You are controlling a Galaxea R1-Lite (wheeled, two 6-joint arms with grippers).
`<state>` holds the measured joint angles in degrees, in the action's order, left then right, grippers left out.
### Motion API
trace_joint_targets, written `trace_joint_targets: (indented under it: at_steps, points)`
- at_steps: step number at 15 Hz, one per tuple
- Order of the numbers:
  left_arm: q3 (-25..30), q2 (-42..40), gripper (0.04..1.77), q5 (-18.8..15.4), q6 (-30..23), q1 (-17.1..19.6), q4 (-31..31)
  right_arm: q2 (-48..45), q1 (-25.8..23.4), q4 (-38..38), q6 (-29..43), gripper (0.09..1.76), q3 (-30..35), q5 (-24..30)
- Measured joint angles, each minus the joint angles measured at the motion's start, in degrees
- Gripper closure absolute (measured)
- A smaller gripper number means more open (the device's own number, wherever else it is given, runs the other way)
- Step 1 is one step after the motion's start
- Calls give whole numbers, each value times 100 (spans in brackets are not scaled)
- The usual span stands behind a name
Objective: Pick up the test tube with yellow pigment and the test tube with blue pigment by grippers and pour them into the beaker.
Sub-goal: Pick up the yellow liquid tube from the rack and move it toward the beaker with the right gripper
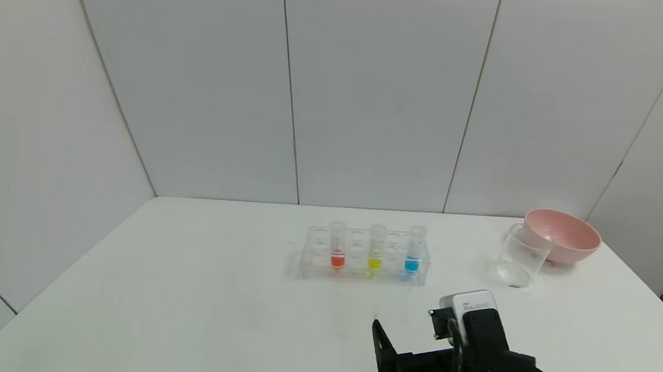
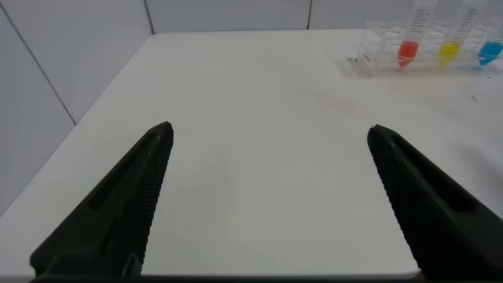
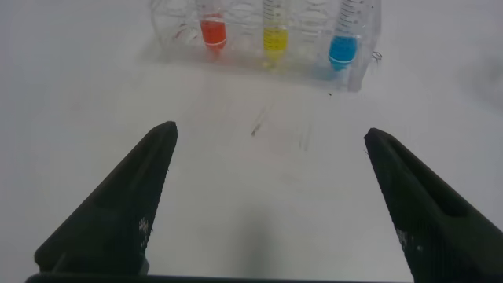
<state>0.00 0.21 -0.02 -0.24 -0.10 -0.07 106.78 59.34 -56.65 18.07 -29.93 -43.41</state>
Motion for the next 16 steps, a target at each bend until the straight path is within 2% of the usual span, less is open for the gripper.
trace_joint_targets:
  at_steps: [7, 12, 16]
  points:
    - [0, -2, 5, 2, 0, 0, 0, 670, -238, 79, -397, 14, -912, 9]
    - [0, 0, 5, 2, 2, 0, 0, 1053, -742, 908, -397, 14, -2059, 22]
    - [0, 0, 5, 2, 2, 0, 2, 1524, -1089, 1143, -393, 14, -2931, 22]
